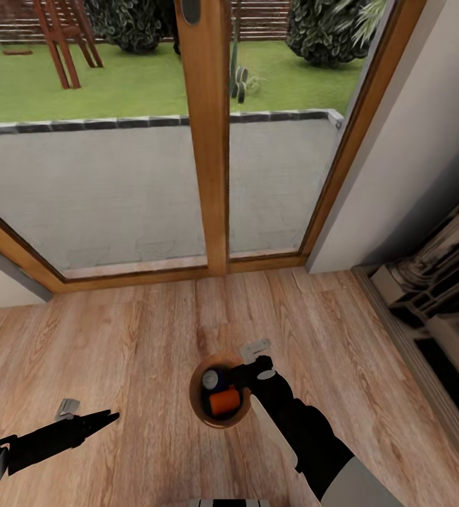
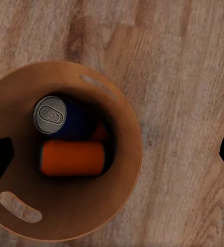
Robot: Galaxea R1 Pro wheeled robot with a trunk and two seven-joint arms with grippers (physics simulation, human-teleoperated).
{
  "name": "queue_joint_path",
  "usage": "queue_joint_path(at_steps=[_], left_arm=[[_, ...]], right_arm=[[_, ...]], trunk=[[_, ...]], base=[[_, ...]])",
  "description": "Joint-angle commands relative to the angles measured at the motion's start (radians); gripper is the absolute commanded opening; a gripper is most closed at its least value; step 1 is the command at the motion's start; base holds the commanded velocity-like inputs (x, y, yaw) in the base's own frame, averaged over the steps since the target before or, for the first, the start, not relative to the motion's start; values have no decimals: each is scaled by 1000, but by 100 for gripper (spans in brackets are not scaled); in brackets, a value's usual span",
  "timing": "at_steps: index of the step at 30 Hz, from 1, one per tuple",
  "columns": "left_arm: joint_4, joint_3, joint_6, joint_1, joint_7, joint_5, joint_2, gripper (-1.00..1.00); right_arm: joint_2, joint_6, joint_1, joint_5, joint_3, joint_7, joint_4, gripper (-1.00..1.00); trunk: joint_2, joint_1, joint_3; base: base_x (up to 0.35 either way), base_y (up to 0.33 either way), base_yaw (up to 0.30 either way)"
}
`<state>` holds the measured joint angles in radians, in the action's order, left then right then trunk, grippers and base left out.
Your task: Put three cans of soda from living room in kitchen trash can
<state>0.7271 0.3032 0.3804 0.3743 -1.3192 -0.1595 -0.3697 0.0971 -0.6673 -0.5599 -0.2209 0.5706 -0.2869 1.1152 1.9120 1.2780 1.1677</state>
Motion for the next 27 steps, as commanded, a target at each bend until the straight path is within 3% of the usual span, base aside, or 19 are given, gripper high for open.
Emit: queue_joint_path(at_steps=[1, 5, 27], left_arm=[[0, 0, 0, 0, 0, 0, 0, 100], [0, 0, 0, 0, 0, 0, 0, 100], [-1, -4, 1, 0, 2, 0, 0, 100]], right_arm=[[0, 0, 0, 0, 0, 0, 0, 100], [0, 0, 0, 0, 0, 0, 0, 100], [0, 0, 0, 0, -1, -1, 0, 100]], trunk=[[0, 0, 0], [0, 0, 0], [-154, -84, -69]], base=[[0, 0, 0], [0, 0, 0], [0, 0, 0]])
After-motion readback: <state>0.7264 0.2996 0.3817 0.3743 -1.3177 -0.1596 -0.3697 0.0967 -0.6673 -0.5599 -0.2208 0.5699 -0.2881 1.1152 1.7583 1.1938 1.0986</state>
